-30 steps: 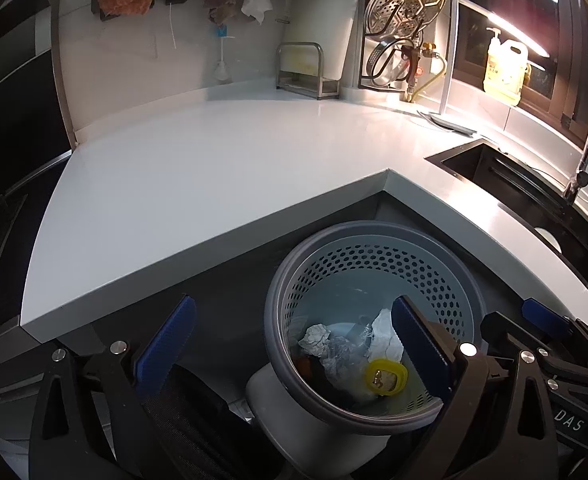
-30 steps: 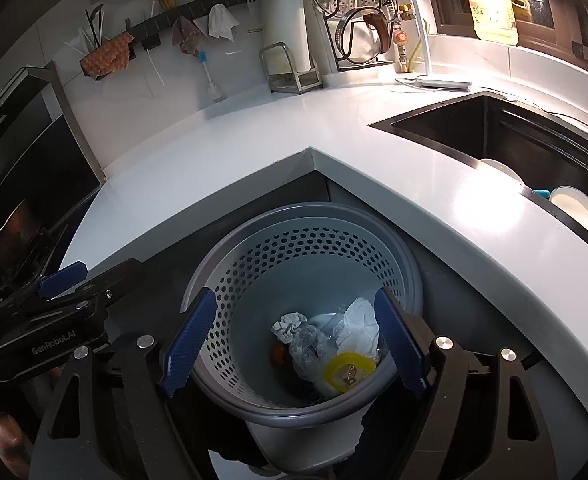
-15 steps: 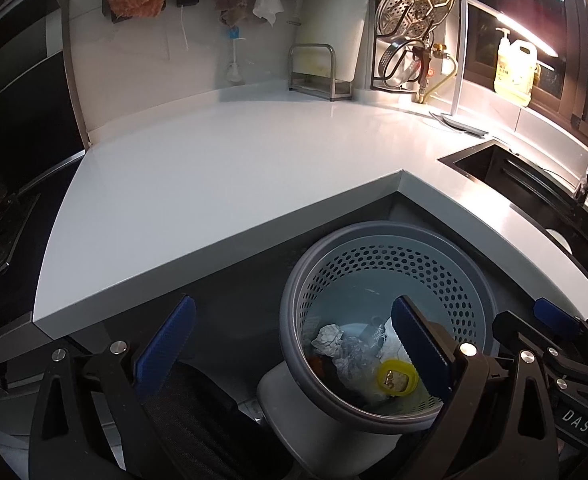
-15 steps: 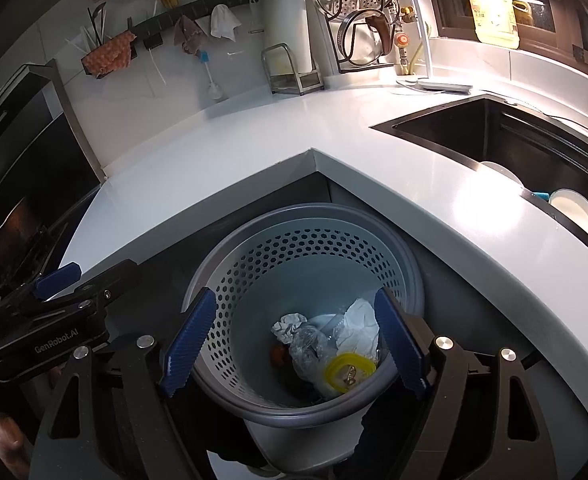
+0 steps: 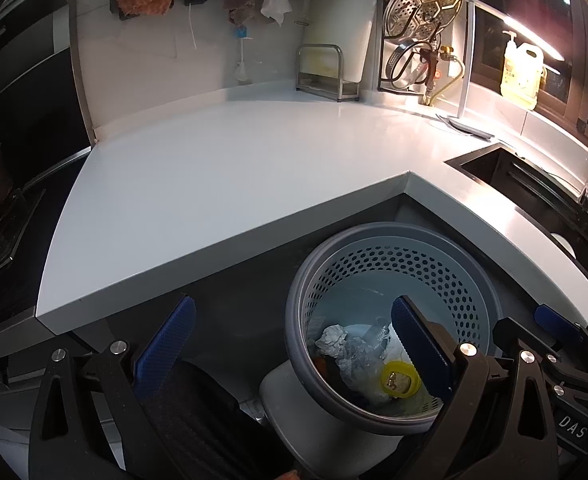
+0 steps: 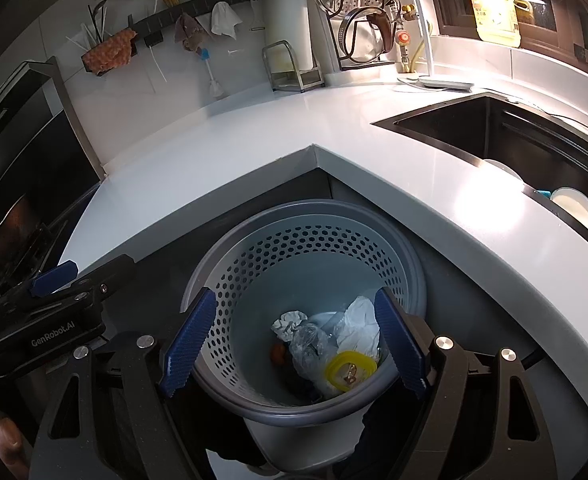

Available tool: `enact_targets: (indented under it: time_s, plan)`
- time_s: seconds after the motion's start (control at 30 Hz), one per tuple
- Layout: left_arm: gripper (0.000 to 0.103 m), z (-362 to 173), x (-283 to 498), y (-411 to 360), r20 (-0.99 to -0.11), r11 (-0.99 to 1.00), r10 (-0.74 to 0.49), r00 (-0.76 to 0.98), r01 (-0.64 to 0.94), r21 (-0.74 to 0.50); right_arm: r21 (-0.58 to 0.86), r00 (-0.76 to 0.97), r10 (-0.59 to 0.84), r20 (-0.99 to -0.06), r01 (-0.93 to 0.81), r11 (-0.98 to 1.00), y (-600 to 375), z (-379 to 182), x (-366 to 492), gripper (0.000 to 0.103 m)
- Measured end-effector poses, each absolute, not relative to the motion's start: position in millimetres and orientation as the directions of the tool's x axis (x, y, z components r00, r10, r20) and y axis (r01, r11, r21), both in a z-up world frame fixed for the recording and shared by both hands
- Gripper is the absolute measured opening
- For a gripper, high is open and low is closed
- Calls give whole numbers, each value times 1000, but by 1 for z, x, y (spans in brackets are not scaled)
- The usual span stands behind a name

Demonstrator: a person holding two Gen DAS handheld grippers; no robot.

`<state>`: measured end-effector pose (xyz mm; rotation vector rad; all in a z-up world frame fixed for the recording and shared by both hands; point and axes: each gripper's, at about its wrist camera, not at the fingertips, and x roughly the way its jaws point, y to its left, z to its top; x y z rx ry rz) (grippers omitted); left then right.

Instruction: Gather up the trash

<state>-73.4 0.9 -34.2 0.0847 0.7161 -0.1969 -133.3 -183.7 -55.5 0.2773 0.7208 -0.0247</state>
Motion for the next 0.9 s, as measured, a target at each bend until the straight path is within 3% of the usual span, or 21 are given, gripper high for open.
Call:
enact_targets:
  time_s: [0.9]
  plan:
    - [97,-38,-71,2,-666,981,-139,733,194,10,245,748,79,-660,115,963,-178,-61,-132,78]
